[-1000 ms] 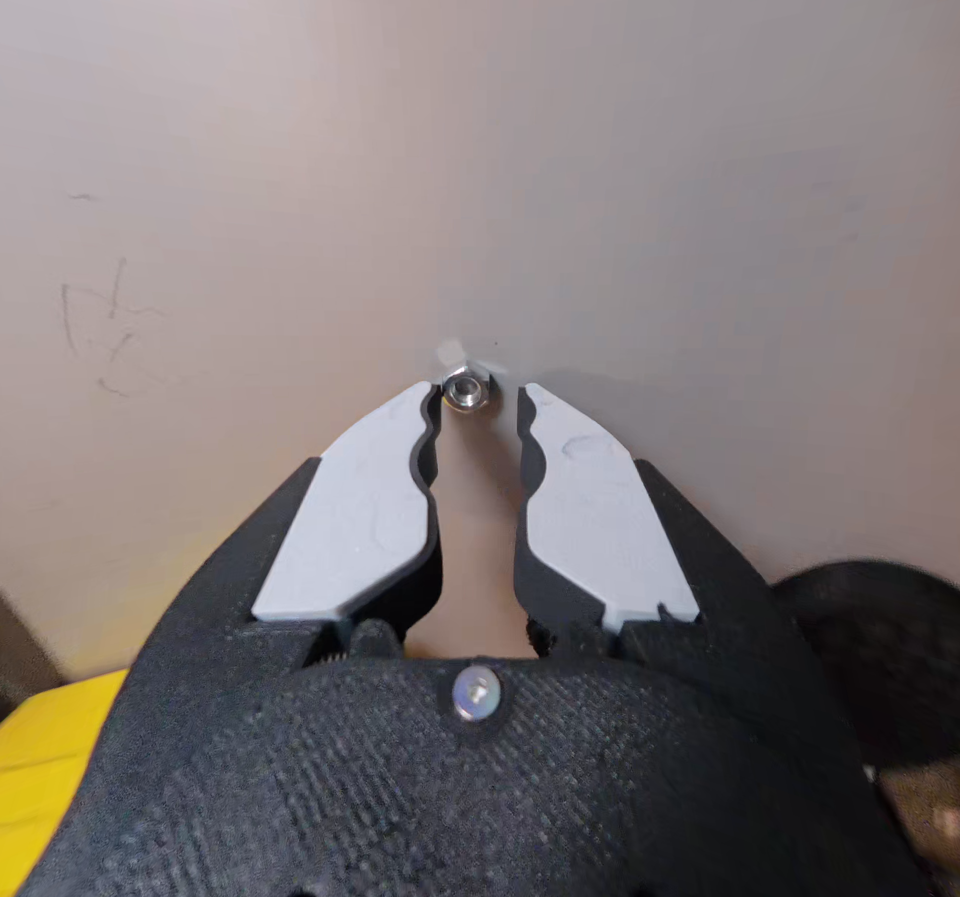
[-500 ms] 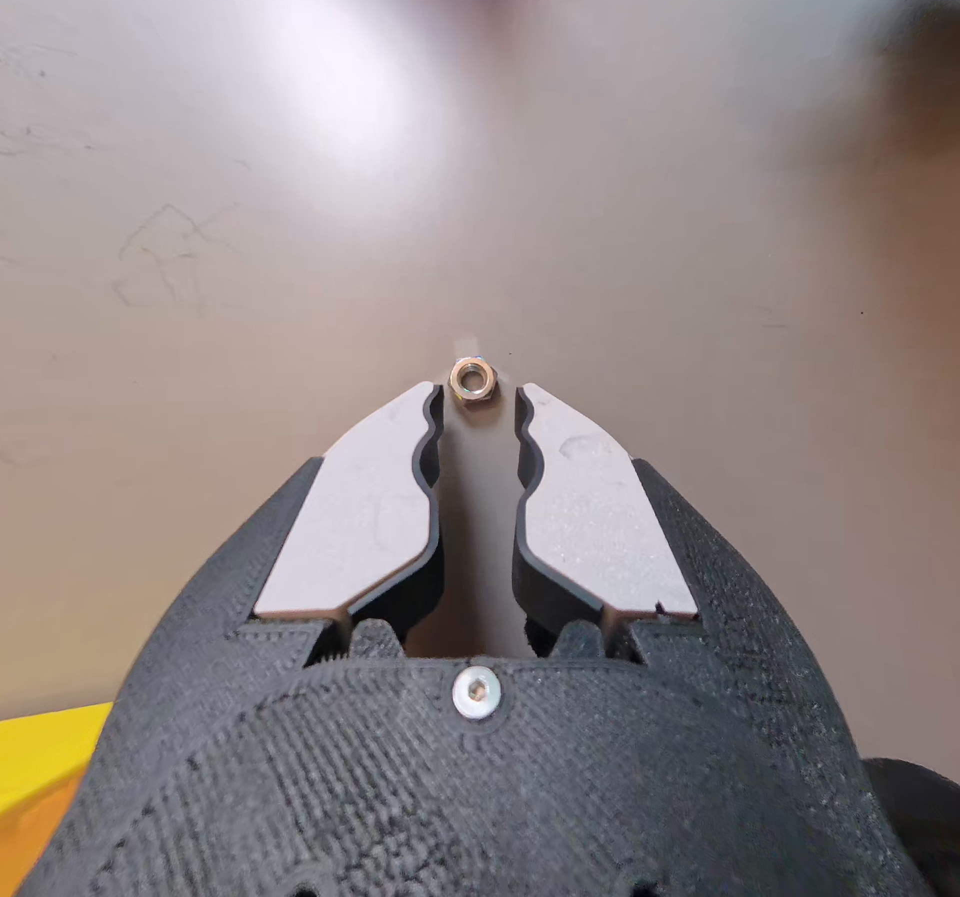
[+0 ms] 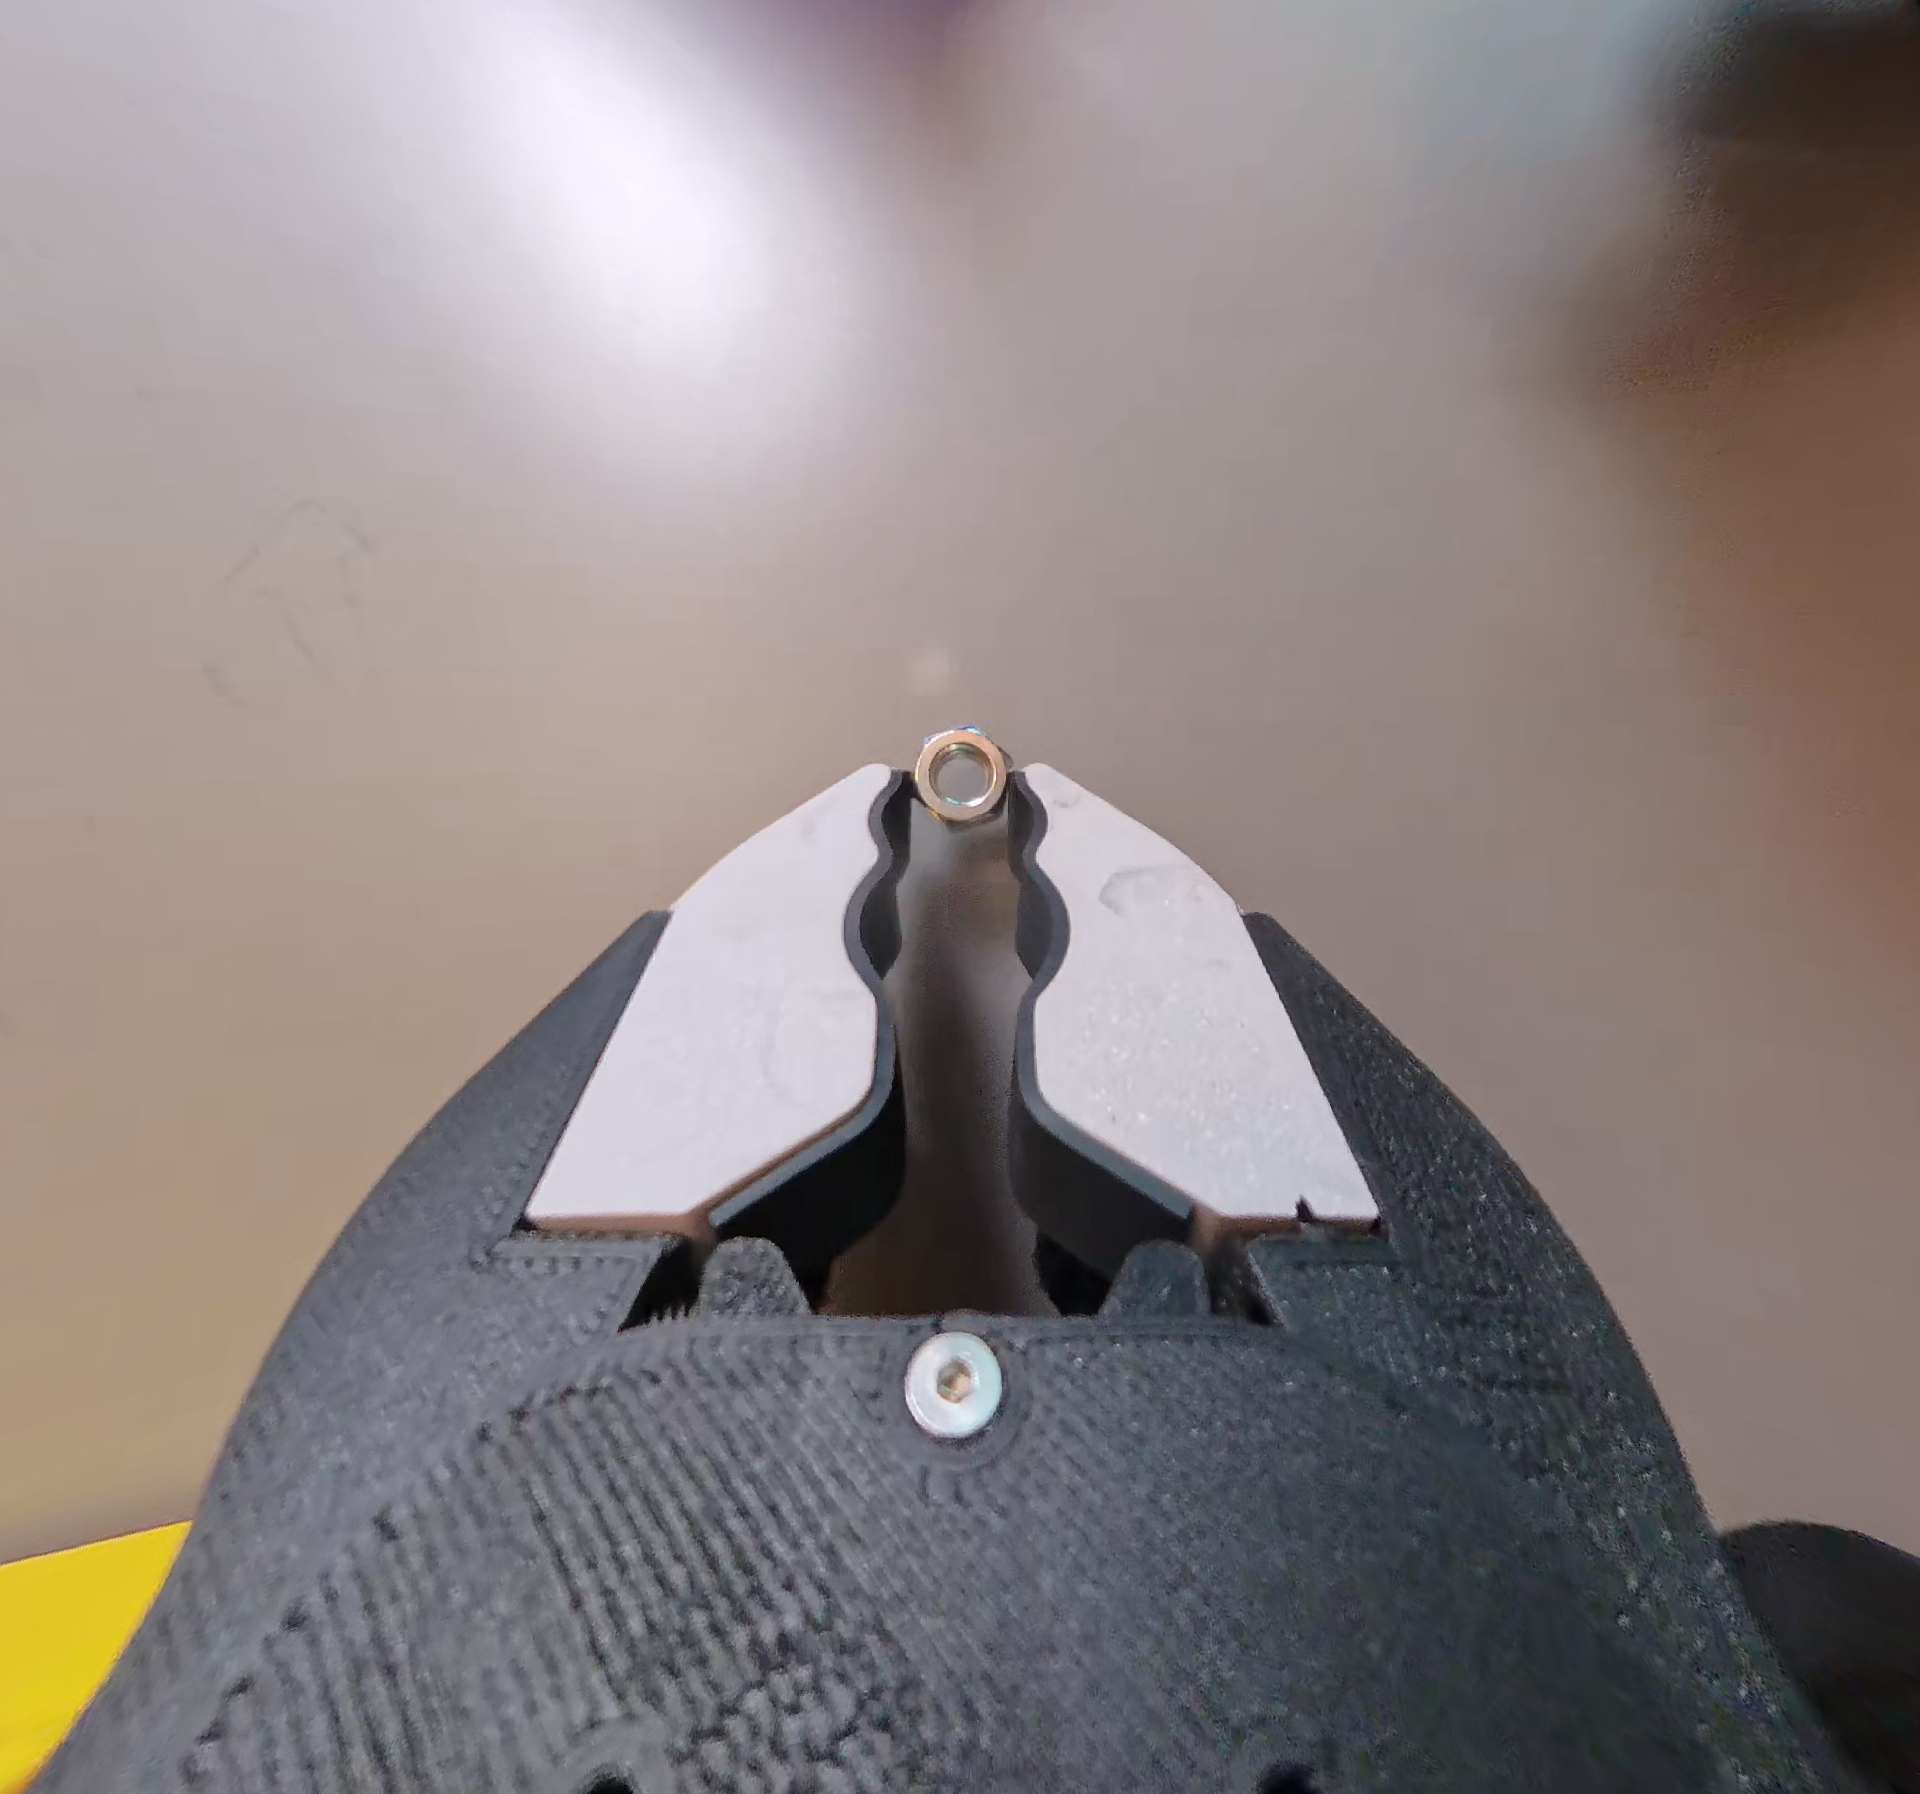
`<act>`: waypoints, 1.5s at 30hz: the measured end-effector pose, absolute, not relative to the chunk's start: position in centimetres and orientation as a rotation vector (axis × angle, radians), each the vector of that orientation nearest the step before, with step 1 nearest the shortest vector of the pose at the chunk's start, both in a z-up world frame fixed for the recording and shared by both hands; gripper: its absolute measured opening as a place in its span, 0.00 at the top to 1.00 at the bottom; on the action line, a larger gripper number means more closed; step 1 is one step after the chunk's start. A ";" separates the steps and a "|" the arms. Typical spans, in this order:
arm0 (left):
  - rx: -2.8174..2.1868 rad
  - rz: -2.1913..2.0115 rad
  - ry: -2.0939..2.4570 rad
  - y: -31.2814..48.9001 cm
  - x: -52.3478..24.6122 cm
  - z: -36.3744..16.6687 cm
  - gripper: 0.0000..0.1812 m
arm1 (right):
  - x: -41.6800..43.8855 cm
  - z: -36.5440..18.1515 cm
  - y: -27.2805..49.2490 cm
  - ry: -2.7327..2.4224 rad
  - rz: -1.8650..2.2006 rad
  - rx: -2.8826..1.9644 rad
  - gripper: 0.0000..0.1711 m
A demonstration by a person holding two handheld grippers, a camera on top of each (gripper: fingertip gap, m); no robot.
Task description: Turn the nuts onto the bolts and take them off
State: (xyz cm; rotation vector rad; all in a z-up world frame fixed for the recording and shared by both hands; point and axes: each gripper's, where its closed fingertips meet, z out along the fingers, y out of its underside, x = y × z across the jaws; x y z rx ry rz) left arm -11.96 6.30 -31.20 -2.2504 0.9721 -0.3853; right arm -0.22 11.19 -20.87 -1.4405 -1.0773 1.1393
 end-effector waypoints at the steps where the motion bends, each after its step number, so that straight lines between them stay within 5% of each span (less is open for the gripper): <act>1: -2.238 -0.398 0.975 6.3 -11.5 -30.3 0.90 | -0.4 -21.1 10.9 -1.101 1.141 -1.445 0.89; 12: -2.072 -0.449 1.287 5.4 -2.3 -17.1 0.90 | -2.9 -23.6 6.2 -1.333 1.151 -1.421 0.89; 45: -2.134 -0.494 1.346 5.4 -0.6 -19.6 0.90 | -3.0 -23.4 5.2 -1.371 1.094 -1.347 0.89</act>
